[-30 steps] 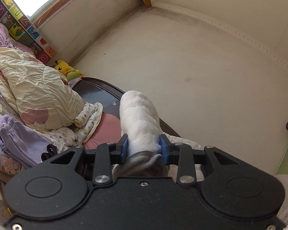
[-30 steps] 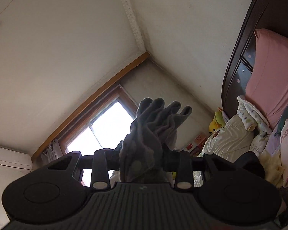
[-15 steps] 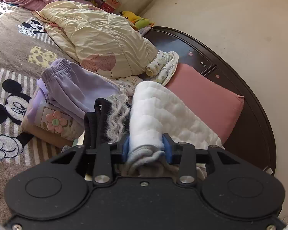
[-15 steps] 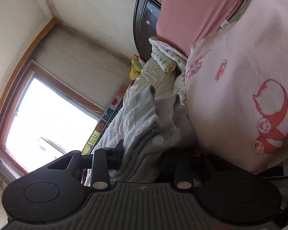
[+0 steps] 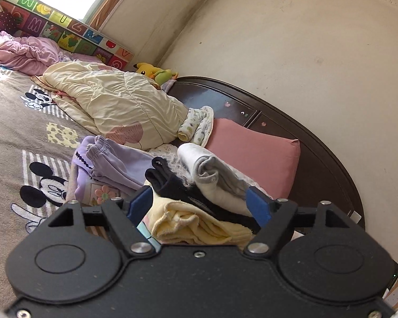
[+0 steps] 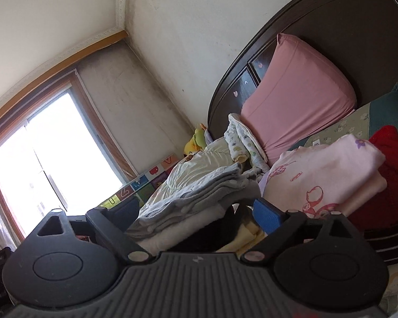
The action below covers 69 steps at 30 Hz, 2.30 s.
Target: Fold clothes
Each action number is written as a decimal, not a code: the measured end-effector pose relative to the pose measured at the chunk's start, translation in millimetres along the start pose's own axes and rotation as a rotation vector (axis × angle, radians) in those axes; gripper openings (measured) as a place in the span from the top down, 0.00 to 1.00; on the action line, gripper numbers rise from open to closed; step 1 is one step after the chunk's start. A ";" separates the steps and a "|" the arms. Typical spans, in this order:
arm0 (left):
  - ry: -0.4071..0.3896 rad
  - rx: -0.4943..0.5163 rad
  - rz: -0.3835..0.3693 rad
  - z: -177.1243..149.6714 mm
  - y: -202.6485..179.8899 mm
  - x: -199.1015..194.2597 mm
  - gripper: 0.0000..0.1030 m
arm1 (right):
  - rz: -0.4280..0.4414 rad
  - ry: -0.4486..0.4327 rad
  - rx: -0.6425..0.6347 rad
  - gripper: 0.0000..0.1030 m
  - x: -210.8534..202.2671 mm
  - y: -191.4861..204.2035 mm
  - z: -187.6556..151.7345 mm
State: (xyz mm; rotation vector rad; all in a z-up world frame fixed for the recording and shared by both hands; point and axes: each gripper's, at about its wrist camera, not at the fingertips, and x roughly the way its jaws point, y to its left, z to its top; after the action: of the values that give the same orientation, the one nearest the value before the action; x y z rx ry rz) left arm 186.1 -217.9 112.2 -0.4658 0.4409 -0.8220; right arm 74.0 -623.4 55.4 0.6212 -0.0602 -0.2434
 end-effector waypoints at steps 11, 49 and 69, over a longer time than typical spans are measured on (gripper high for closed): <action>0.059 -0.017 0.446 -66.6 66.0 -153.1 0.00 | 0.154 0.478 -0.129 0.00 -69.5 121.4 -109.7; 0.084 0.164 0.916 -121.9 73.3 -292.3 0.00 | 0.222 0.713 -0.626 0.00 -181.8 338.7 -244.9; 0.162 0.172 0.935 -146.0 84.3 -257.1 0.00 | 0.163 0.787 -0.595 0.00 -161.3 293.1 -282.4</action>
State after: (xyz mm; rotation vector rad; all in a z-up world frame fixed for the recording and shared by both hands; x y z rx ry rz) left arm 1.8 -1.0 -3.8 -0.0002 0.6553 0.0147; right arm 14.8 -193.2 -0.5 0.0837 0.6966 0.1543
